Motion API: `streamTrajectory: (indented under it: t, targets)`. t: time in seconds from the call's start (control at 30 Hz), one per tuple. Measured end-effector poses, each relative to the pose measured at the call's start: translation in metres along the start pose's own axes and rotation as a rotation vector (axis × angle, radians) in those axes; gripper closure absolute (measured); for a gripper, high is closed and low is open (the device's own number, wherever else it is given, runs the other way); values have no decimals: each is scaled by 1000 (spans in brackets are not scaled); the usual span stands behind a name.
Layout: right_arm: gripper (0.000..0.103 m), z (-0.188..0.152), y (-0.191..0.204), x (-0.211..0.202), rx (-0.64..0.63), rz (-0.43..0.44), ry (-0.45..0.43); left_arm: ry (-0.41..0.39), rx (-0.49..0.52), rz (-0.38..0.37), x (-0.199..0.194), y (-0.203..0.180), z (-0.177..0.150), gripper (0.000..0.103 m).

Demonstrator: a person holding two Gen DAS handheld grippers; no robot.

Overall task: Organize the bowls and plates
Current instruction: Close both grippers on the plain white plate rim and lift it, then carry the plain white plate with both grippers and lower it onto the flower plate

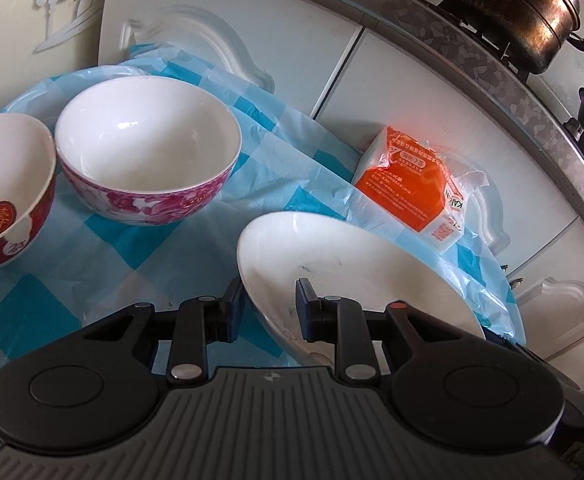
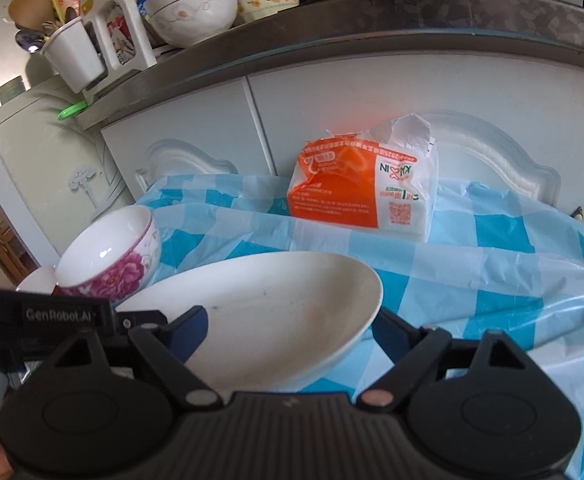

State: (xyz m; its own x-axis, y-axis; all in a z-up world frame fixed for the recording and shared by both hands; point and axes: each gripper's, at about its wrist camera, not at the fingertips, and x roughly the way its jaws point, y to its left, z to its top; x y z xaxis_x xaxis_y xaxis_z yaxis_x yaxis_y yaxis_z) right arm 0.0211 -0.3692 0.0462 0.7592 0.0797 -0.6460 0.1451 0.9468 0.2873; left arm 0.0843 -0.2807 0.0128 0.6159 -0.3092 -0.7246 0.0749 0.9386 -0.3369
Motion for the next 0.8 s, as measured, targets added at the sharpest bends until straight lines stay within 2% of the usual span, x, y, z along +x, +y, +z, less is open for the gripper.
streamTrajectory:
  t: [0.4, 0.8]
  targets:
    - [14, -11, 12, -30, 1, 8, -23, 4, 2, -13, -33, 5, -13, 76]
    - [14, -20, 23, -82, -8, 49, -57, 4, 34, -30, -79, 5, -27, 76]
